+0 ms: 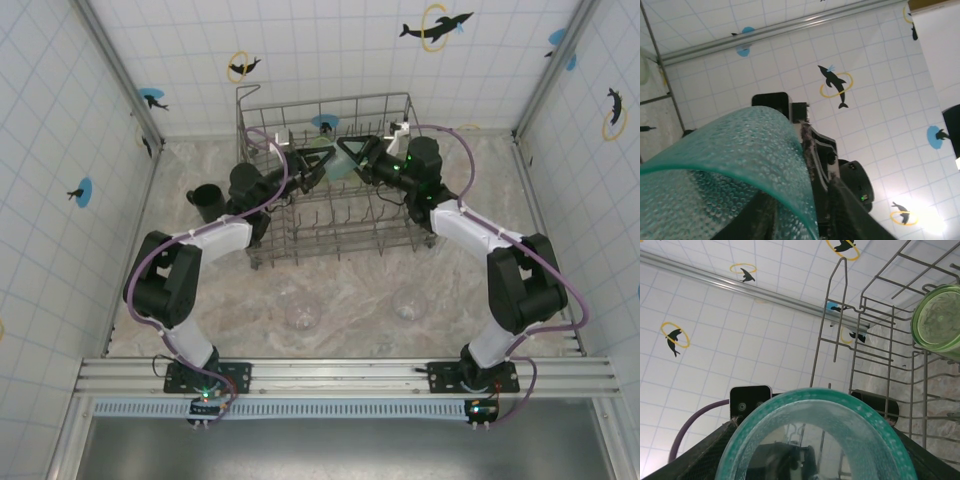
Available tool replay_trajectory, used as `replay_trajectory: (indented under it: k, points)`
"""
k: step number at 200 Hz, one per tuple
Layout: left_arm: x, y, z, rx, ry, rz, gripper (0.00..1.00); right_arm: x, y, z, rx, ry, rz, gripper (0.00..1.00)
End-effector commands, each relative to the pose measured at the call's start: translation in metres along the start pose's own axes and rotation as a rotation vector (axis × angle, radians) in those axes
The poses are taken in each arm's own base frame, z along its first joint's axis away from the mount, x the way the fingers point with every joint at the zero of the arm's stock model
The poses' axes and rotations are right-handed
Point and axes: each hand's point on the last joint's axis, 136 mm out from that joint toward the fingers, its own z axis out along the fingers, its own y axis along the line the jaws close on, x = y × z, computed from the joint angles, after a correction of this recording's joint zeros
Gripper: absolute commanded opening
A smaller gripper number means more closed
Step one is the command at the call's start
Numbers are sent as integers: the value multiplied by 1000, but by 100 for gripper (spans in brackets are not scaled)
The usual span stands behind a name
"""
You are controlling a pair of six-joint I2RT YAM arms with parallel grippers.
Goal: Load the cups into the dish rack
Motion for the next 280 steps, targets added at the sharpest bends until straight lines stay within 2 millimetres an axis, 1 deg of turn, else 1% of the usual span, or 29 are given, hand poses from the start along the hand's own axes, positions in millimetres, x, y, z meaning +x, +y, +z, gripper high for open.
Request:
replay_trajectory:
  k: [1, 29, 51, 73, 91, 93, 96, 109, 126, 139, 151, 159, 181, 191, 207, 225, 263, 280]
  points:
    - [-6, -19, 5, -18, -11, 101, 39, -9, 25, -8, -39, -42, -75, 41]
    - [-14, -25, 4, -85, -43, 180, 56, -12, 23, -12, -21, -56, -91, 41]
    - [-29, -27, -6, -181, -109, 265, 70, -12, 22, -16, -12, -67, -99, 41]
    - [-38, -38, -13, -244, -140, 350, 83, -12, 16, -18, 17, -76, -114, 41]
    - [-41, -46, -19, -285, -153, 397, 89, -13, 14, -19, 33, -81, -124, 41]
    - [-42, -46, -20, -292, -154, 401, 90, -13, 13, -20, 34, -82, -124, 41]
    - [-54, -45, -29, -315, -184, 408, 91, -12, 13, -19, 36, -82, -125, 41]
    - [-63, -46, -43, -368, -211, 433, 97, -12, 10, -19, 47, -81, -128, 41]
    - [-79, -47, -64, -428, -234, 469, 97, -10, 7, -18, 62, -78, -138, 41]
    - [-95, -44, -87, -507, -266, 482, 97, -6, 4, -17, 85, -72, -157, 40]
    - [-107, -45, -110, -569, -306, 505, 97, -3, 0, -16, 114, -64, -182, 40]
    - [-115, -46, -126, -609, -339, 523, 97, -7, -4, -16, 150, -95, -201, 40]
    - [-128, -48, -162, -720, -418, 583, 97, -3, -11, -12, 200, -101, -237, 41]
    - [-132, -44, -176, -783, -445, 598, 97, -2, -12, -10, 214, -102, -252, 41]
    - [-135, -36, -193, -873, -470, 610, 97, 2, -17, -5, 250, -103, -279, 40]
    - [-136, -27, -208, -953, -481, 619, 97, 6, -22, 1, 293, -100, -320, 40]
    - [-129, -8, -226, -1051, -434, 641, 97, 16, -35, 19, 387, -82, -415, 40]
    - [-126, -1, -238, -1108, -432, 669, 97, 20, -43, 29, 426, -74, -433, 40]
